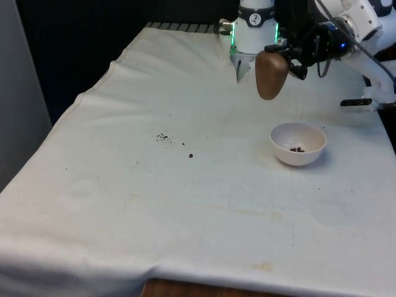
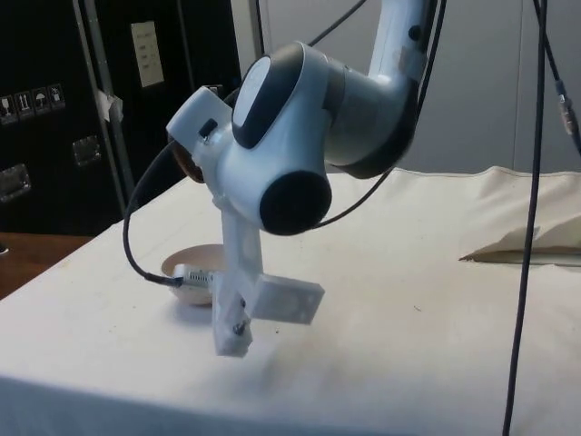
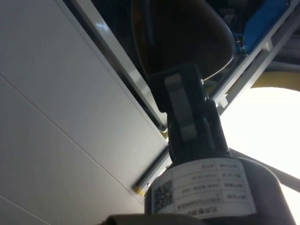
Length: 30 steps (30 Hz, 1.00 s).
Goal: Pour the coffee beans from the cup into the bowl.
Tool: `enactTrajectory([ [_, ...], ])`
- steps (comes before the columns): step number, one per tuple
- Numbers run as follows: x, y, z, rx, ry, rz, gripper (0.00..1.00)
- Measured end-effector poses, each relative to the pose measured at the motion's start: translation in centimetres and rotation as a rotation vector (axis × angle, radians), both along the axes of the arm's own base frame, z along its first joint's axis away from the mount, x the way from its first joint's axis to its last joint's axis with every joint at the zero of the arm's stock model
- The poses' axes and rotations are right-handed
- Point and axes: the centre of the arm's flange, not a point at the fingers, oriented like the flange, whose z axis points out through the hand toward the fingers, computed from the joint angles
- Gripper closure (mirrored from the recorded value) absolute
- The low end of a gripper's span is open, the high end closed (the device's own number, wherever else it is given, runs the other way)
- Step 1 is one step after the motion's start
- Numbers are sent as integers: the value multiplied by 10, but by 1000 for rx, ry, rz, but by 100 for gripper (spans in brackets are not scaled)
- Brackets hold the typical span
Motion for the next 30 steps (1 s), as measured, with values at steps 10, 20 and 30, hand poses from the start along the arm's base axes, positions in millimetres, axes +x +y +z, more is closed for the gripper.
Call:
enactTrajectory([
  [10,3,-18,8,45,-13,-14,100],
  [20,6,-34,17,87,-23,-23,100],
  [30,9,-51,22,145,-23,-40,100],
])
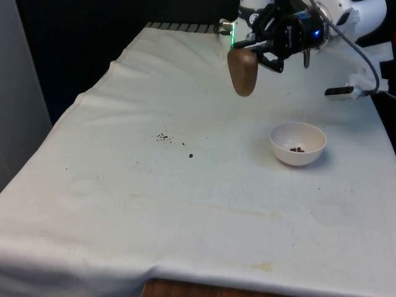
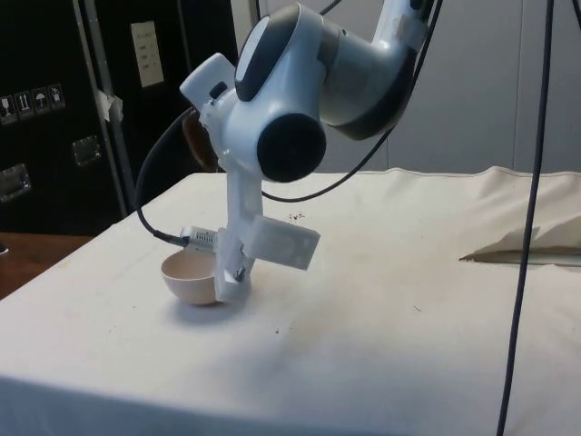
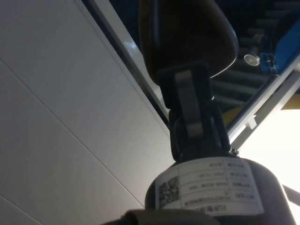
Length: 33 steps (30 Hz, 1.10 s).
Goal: Pour the coffee beans from the cup into the bowl.
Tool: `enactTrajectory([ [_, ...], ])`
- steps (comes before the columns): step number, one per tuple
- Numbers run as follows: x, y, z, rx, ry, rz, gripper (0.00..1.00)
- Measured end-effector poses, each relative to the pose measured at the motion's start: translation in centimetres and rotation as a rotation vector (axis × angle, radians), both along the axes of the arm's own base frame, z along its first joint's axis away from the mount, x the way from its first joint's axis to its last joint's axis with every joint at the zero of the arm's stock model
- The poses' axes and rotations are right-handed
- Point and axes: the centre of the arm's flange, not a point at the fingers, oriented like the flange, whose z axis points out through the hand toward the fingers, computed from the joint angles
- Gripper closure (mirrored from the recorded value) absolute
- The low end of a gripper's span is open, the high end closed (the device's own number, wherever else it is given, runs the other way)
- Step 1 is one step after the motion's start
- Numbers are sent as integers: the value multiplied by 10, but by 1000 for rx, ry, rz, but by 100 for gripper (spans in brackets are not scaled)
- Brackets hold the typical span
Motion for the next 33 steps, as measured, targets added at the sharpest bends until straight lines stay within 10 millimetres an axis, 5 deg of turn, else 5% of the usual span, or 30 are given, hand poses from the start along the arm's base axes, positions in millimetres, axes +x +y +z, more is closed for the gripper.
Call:
enactTrajectory([
  [33,10,-49,12,162,44,-65,100],
])
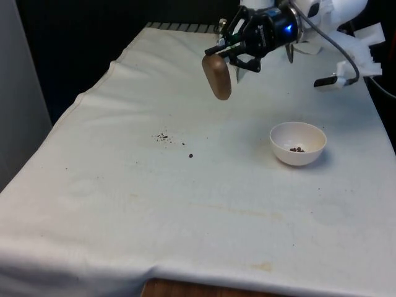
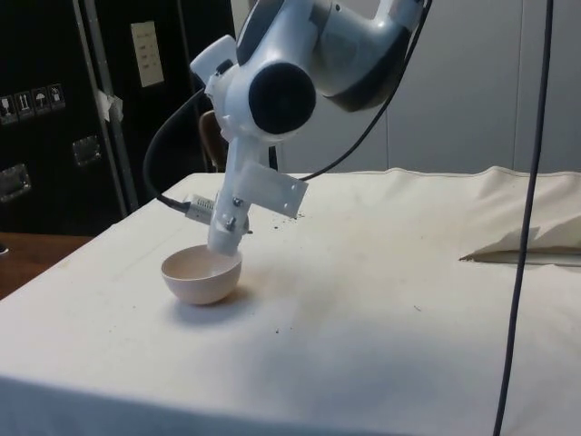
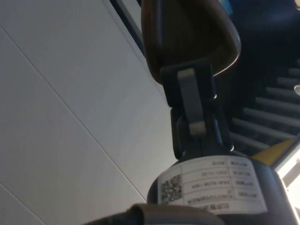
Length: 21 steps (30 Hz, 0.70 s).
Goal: Pour the coffee beans from the cup into the bowl.
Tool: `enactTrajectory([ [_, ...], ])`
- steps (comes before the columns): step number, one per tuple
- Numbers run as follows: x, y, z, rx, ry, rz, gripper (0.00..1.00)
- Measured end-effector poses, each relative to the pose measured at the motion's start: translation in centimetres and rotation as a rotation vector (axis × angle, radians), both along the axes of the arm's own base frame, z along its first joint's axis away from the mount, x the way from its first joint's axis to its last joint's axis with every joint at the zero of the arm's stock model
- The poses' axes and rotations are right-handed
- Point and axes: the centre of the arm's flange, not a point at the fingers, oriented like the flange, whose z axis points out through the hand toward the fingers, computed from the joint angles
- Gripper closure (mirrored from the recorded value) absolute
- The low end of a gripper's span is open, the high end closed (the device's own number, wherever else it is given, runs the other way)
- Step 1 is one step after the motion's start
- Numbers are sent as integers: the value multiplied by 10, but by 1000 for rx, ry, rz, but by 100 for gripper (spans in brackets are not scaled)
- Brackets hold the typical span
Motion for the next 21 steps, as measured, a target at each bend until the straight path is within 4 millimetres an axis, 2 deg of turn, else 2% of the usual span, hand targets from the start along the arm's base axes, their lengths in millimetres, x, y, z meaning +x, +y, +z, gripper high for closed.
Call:
enactTrajectory([
  [21,5,-39,2,88,27,-34,100],
])
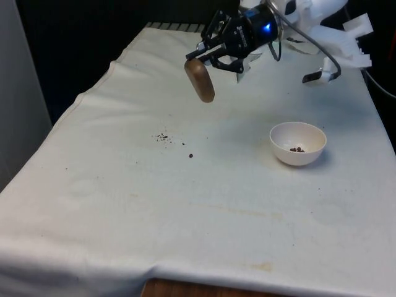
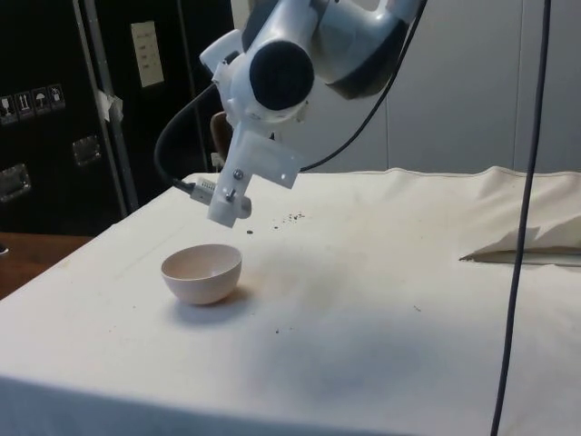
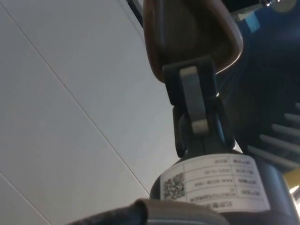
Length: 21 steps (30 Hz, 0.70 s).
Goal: Pour the coffee beans from the cup into the bowl.
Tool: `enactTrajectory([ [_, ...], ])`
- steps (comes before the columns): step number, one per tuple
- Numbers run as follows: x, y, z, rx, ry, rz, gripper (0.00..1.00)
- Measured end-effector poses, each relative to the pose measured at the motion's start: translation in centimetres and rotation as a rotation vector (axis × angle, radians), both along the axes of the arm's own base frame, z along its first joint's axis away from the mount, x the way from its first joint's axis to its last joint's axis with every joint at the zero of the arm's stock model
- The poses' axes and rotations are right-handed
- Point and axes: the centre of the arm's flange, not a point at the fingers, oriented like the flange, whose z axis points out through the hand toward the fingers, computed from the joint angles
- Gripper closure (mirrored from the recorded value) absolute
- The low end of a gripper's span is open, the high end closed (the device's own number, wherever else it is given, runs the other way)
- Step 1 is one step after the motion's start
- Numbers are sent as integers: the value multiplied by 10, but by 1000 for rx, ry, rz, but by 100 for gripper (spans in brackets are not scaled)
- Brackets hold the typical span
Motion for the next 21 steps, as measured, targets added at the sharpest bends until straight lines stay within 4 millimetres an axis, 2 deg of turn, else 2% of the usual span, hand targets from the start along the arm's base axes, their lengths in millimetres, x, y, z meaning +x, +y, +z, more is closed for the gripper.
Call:
enactTrajectory([
  [16,1,-29,-1,73,17,-32,100],
  [21,1,-32,-1,93,21,-42,100],
])
